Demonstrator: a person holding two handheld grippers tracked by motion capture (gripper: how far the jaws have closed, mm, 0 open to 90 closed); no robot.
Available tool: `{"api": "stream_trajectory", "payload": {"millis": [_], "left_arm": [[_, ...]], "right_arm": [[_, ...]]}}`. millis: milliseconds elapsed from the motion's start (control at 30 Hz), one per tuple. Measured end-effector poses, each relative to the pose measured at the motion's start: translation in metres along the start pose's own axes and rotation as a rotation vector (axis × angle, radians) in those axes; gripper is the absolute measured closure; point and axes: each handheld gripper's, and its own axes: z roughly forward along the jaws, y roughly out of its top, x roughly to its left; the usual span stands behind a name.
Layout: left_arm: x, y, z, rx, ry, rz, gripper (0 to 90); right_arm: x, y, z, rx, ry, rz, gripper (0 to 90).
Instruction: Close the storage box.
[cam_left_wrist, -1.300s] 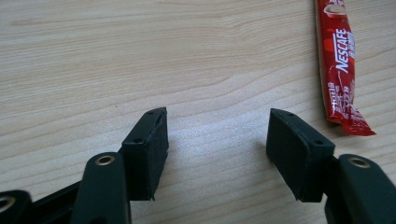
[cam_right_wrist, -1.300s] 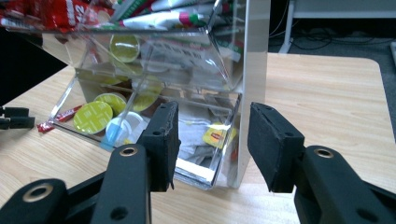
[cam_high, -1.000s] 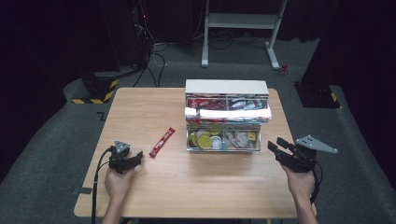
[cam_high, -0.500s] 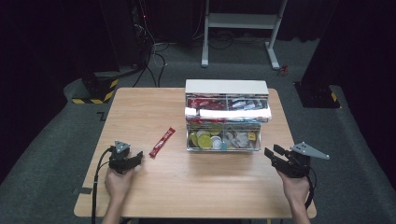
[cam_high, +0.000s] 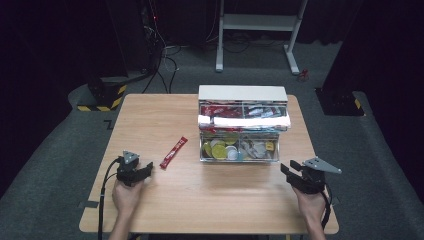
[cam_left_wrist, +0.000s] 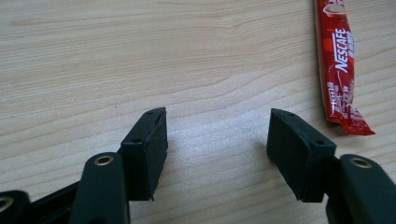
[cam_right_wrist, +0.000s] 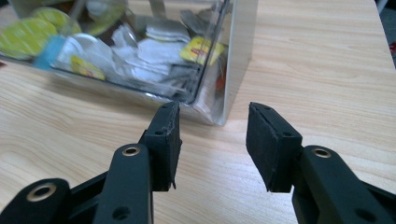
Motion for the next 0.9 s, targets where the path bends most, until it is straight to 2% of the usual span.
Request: {"api": "stream_trajectory", "payload": {"millis": [300,467,667,900], "left_arm": [[0.000,0.000,0.000,0.000,0.000,0.000,38.5],[0.000,0.000,0.000,0.000,0.000,0.000,38.4],[0.000,0.000,0.000,0.000,0.000,0.000,38.4],[0.000,0.000,0.000,0.000,0.000,0.000,38.4]], "right_arm": [[-0.003,-0.008,0.012,0.022,-0.043,-0.015,54.3],[-0.006,-0.014,0.020,0.052,-0.061,0.001,54.5],[-0.011,-0.017,0.027,0.066,-0.088,-0.008,54.5],[-0.019,-0.017,0.035,0.096,-0.121,0.005,53.8]]}}
